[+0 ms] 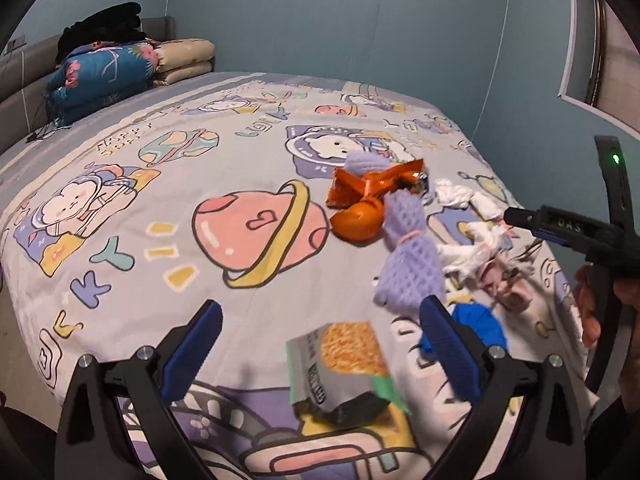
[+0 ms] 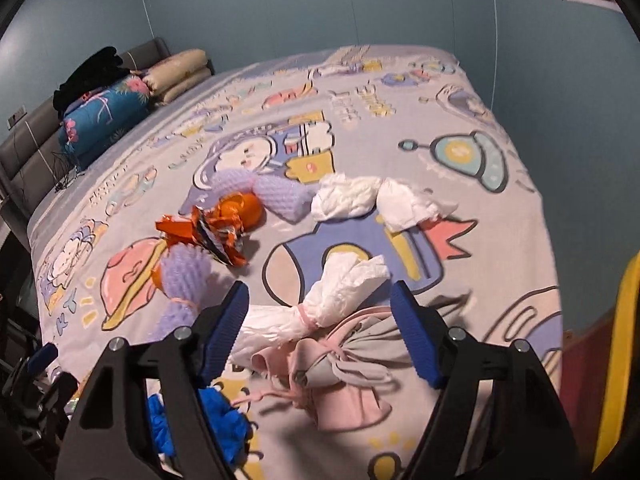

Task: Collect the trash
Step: 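Move both tools back over the bed toward the snack bag and tissues, then grasp the snack bag with the left tool while the right tool grasps white tissue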

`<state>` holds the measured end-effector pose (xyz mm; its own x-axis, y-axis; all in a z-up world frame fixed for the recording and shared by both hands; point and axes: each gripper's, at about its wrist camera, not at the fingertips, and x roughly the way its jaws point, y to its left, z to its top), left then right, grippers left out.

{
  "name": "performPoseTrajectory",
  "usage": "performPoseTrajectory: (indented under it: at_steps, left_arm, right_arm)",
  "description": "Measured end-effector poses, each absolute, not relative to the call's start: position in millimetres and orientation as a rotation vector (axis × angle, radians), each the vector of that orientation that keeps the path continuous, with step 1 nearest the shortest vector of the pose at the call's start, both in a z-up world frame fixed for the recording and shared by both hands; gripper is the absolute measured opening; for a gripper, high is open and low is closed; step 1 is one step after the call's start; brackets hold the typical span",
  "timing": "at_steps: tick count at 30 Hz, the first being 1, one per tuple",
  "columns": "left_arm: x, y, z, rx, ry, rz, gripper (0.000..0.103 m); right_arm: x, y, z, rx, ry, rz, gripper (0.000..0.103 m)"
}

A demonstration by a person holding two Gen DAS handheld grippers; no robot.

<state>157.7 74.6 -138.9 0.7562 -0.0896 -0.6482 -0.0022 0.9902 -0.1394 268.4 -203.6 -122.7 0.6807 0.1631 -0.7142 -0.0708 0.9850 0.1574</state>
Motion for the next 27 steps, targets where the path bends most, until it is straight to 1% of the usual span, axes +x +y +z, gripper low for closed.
performPoseTrajectory:
  at_steps: [2, 10, 13, 14, 16, 18, 19, 20, 21, 22, 24, 25, 26, 27]
  left_arm:
    - [159, 73, -145, -0.112, 0.716, -0.044, 0.095]
    - [170, 80, -163, -0.149, 0.788, -0.026, 0.095]
    - [172, 77, -169, -0.14, 0.806, -0.026, 0.095]
    - [173, 75, -170, -0.136, 0.809, -0.026, 0.094]
    - [174, 71, -173, -0.122, 0.817, -0.034, 0.087]
    - [176, 65, -176, -0.104, 0.829, -0.049, 0.078]
    - [176, 62, -177, -0.09, 0.834, -0.054, 0.075]
    - [177, 59, -179, -0.073, 0.84, -0.056, 0.069]
    - [177, 56, -181, -0.062, 0.847, -0.064, 0.06]
    - [179, 52, -185, -0.048, 0.863, -0.083, 0.056]
    - [179, 48, -187, -0.025, 0.868, -0.086, 0.049]
    - [179, 46, -187, -0.013, 0.864, -0.089, 0.047]
    - [179, 45, -186, -0.007, 0.862, -0.094, 0.045]
    - [179, 45, -186, -0.009, 0.86, -0.097, 0.044]
  right_arm:
    - [274, -203, -128, 0.127, 0.828, 0.129, 0.066]
    - [286, -203, -143, 0.13, 0.859, 0.12, 0.065]
    - [290, -202, -147, 0.131, 0.871, 0.116, 0.062]
    - [292, -202, -149, 0.13, 0.877, 0.111, 0.059]
    - [296, -200, -153, 0.128, 0.887, 0.111, 0.056]
    - [299, -199, -156, 0.12, 0.9, 0.112, 0.046]
    - [300, -197, -157, 0.113, 0.905, 0.109, 0.045]
    - [302, -196, -159, 0.104, 0.911, 0.106, 0.042]
    - [303, -194, -160, 0.099, 0.917, 0.107, 0.039]
    - [303, -193, -162, 0.095, 0.918, 0.106, 0.038]
    - [304, -192, -164, 0.088, 0.923, 0.102, 0.031]
    - [304, -193, -164, 0.088, 0.92, 0.101, 0.029]
    - [303, -194, -163, 0.09, 0.913, 0.1, 0.023]
    - [304, -194, -162, 0.091, 0.912, 0.104, 0.02]
